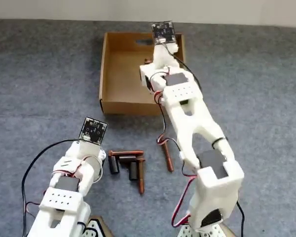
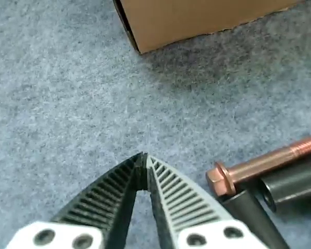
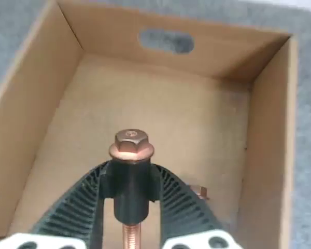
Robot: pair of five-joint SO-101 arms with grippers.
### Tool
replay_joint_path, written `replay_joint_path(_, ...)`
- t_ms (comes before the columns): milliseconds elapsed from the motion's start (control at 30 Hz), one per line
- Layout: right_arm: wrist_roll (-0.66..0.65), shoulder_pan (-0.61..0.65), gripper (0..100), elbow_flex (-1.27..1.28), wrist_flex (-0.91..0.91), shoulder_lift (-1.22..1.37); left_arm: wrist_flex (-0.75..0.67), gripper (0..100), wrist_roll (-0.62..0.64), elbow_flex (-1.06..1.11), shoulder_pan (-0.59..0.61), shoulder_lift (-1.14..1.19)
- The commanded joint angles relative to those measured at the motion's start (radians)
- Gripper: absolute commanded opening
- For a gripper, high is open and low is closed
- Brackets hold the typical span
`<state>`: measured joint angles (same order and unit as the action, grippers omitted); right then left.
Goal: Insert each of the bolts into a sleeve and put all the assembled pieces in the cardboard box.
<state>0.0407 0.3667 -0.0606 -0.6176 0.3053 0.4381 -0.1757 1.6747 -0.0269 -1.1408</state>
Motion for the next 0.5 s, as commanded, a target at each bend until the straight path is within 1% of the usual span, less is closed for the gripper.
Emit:
replay_joint_path(0, 0.009, -0.008, 0.7, -0.07, -0.012, 0.025, -0.017, 1, -0.009, 0.018, 0.012, -0.008)
replay_joint_path(67, 0.012, -0.008, 0.7, -0.076, -0.07, 0.047, -0.017, 1, -0.009, 0.018, 0.012, -0.008)
replay_joint_path(233, 0.12, -0.008, 0.7, -0.077, -0.165, 0.067, -0.017, 1, -0.009, 0.018, 0.012, -0.008)
replay_joint_path(467, 0.126, -0.008, 0.7, -0.077, -0.216, 0.124, -0.017, 1, -0.009, 0.018, 0.012, -0.008)
